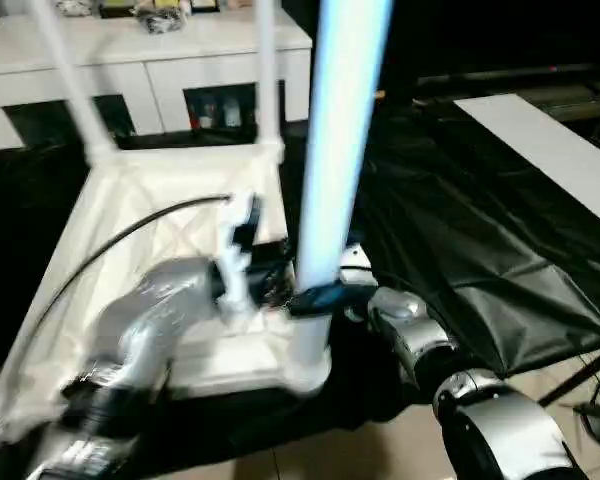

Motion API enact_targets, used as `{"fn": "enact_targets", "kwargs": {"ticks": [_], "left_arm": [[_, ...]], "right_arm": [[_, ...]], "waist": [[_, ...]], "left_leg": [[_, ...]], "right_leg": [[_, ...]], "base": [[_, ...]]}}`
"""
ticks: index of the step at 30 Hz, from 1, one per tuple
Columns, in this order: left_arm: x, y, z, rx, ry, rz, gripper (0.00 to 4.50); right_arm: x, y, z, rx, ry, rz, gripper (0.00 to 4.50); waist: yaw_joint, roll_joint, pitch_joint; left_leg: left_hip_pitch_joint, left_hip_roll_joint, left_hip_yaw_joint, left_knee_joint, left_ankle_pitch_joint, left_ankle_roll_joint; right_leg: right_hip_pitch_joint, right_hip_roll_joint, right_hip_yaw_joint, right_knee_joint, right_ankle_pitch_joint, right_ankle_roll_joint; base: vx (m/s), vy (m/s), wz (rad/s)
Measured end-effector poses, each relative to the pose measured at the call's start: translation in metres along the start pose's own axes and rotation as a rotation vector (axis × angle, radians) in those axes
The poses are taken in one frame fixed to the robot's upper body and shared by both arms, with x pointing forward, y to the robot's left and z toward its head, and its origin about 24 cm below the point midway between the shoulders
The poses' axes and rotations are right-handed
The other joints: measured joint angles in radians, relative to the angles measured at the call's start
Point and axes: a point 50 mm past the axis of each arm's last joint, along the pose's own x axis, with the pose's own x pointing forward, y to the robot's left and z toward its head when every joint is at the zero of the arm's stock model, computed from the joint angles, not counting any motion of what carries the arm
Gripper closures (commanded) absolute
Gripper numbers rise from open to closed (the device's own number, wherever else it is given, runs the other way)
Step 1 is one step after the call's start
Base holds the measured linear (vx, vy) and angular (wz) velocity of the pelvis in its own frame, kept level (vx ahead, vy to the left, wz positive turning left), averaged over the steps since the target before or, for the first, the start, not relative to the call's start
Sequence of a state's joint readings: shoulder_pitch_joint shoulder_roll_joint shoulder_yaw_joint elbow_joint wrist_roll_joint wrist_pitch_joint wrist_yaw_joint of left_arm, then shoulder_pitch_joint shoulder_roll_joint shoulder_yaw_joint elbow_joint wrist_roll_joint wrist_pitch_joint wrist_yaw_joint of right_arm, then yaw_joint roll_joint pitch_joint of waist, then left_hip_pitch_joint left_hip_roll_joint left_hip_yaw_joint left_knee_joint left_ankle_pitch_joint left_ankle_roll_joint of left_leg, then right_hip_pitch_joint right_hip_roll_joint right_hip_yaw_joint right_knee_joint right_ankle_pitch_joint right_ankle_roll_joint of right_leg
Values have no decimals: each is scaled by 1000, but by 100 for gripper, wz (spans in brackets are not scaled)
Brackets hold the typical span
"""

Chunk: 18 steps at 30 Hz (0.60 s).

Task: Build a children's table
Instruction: Rotate table base

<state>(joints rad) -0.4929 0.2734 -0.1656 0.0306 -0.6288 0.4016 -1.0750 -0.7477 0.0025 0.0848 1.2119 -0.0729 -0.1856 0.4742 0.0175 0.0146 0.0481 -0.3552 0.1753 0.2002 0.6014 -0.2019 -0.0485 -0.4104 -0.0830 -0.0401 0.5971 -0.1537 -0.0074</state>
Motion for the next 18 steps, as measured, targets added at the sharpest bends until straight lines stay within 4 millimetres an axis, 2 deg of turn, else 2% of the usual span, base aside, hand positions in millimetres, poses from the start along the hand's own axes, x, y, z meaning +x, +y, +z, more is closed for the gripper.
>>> {"fn": "enact_targets", "kwargs": {"ticks": [4, 8, 10, 13, 18], "left_arm": [[6, 28, 3, 114, 42, 163, 4], [1, 49, -1, 203, 110, 313, 4], [-11, 60, -5, 241, 175, 423, 4], [-18, 68, -15, 257, 212, 511, 4], [-16, 70, -16, 270, 195, 552, 4]], "right_arm": [[-1, -6, 1, -1, -5, -68, 91], [-9, -23, 0, 20, -13, -152, 91], [-14, -32, 1, 39, -28, -185, 91], [-23, -47, 4, 69, -68, -239, 91], [-39, -70, 18, 55, -150, -287, 91]], "waist": [[-13, 1, 1], [-15, 4, 2], [-17, 6, 3], [-11, 6, 3], [-2, 7, 3]], "left_leg": [[3, 0, -2, 0, 0, 0], [4, 0, -5, -1, 0, 0], [4, 0, -5, -2, 0, 0], [-3, 0, -6, -1, 0, 0], [-9, 0, -4, -1, 0, 0]], "right_leg": [[1, 0, -2, -1, 1, -1], [0, 0, -5, -1, 1, -1], [-1, 0, -5, -1, 1, -2], [-7, 0, -6, -1, 4, -5], [-11, -1, -7, -3, 7, -9]], "base": [[0, 0, 0], [0, 0, 0], [0, 0, 0], [0, 0, 0], [0, 0, 0]]}}
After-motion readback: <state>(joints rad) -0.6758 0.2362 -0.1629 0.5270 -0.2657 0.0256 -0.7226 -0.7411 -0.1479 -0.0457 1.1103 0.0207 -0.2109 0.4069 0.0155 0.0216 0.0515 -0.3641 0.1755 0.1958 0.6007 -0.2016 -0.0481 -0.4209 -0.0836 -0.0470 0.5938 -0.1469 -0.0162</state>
